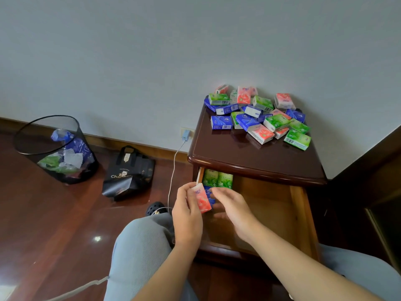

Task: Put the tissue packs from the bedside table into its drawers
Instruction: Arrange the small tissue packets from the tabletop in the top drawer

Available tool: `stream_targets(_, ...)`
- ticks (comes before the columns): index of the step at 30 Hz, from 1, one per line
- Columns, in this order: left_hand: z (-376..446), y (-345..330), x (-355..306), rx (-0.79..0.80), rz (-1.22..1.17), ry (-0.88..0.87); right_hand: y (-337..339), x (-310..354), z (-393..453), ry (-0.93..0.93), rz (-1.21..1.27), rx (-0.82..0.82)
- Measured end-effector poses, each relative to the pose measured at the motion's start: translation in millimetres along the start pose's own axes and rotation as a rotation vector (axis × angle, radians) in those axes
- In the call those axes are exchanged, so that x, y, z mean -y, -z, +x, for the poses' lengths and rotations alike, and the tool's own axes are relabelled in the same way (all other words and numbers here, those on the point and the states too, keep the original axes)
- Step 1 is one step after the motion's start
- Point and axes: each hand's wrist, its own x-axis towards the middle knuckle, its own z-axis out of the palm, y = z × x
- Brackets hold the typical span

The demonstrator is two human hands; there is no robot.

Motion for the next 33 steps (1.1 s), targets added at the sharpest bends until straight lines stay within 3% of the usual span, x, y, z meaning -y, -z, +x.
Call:
stream_targets(2, -0.2, 0.1, 0.8, 0.074, 0.034, -0.035, 2.8, 2.4, -5.4, 0.010, -0.053, 0.125)
stream_targets(5, -1.5, 0.1, 2.6, 0.141, 0.095, -0.085, 7.2, 0.0, -7.8, -0.005, -0.080, 0.136)
stream_targets(9, -5.1, -2.7, 7.3, 0.154, 0.185, -0.165, 23.9, -10.0, -5.2, -0.127, 0.087, 0.000)
stream_targets(13, -4.3, -8.9, 14.1, 0.115, 0.521, -0.272, 38.9, -25.3, 1.6, -0.220, -0.025, -0.265)
stream_targets(18, -4.9, -11.9, 21.2, 0.212, 0.730, -0.358, 35.4, -36.6, 12.8, -0.240, 0.051, -0.300)
stream_targets(23, -4.6, -15.2, 20.9, 0.348, 0.886, -0.308, 28.1, -45.7, 22.0, -0.183, -0.010, -0.280)
stream_targets(33, 0.3, -20.7, 23.3, 0.530, 0.941, -0.190, 26.4, -54.0, 40.3, -0.135, -0.152, -0.327)
